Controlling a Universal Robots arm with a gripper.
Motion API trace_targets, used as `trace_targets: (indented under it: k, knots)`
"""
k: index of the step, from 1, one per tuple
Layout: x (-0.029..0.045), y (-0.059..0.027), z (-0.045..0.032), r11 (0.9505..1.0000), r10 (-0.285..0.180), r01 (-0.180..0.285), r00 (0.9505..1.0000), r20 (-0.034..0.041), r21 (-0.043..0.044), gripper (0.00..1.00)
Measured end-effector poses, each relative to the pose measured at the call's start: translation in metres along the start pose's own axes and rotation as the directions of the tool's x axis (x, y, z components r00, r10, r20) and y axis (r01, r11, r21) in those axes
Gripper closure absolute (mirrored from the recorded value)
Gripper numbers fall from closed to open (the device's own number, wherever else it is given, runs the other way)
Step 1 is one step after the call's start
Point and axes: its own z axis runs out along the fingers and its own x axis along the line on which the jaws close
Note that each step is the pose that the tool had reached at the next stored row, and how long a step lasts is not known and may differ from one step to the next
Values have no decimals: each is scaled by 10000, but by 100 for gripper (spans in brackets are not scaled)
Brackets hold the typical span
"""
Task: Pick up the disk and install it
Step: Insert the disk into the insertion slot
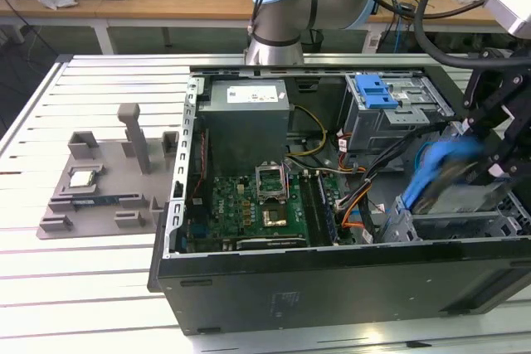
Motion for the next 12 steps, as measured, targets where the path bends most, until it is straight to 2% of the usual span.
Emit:
trace_targets:
  k: [3, 6, 7, 8, 9, 10, 11, 12]
  knots:
    - [-9, 0, 1, 10000, 1, -1, 10000, -4, 0, 56]
    - [-71, -1, 5, 10000, 2, -2, 10000, -4, 0, 58]
    - [-94, -2, 11, 10000, -1, 1, 10000, -5, 0, 64]
    - [-180, -12, 53, 10000, -22, 22, 10000, -9, -1, 76]
    - [-231, -33, 87, 10000, -39, 39, 10000, -9, -4, 82]
    - [-245, -51, 98, 10000, -47, 47, 10000, -10, -6, 89]
    - [-250, -84, 112, 10000, -53, 53, 10000, -10, -12, 89]
    - [-249, -152, 128, 10000, -56, 56, 10000, -23, -21, 89]
